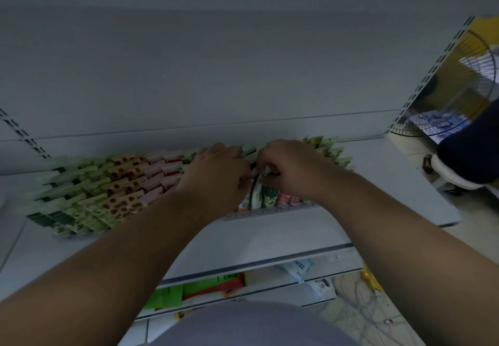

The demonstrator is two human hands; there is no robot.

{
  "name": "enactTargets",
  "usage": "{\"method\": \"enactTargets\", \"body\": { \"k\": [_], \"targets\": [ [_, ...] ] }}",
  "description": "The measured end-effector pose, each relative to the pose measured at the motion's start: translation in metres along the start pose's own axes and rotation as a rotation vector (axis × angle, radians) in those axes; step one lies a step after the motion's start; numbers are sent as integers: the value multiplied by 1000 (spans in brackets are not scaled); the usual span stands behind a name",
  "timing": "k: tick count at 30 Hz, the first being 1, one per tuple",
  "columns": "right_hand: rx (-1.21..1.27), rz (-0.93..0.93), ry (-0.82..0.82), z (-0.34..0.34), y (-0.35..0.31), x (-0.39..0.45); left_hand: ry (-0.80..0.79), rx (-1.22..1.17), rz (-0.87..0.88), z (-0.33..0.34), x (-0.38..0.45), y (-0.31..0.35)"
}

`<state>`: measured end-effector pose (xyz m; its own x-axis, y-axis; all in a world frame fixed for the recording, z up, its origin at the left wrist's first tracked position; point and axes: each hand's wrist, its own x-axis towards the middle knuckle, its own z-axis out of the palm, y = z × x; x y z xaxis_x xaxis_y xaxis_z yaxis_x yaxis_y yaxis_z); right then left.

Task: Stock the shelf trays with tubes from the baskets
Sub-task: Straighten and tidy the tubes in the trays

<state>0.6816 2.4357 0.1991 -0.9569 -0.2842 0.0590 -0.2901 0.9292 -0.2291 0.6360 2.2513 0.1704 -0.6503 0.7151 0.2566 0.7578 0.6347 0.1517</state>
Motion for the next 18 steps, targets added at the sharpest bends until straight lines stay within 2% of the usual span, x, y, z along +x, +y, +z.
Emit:
{"method": "enactTargets", "body": {
  "k": [11,18],
  "targets": [
    [56,-22,-24,1,0,-3,-7,-36,-19,0,1,3],
    [169,-3,-5,1,5,-12,79,-69,18,1,-5,11]
  ]
}}
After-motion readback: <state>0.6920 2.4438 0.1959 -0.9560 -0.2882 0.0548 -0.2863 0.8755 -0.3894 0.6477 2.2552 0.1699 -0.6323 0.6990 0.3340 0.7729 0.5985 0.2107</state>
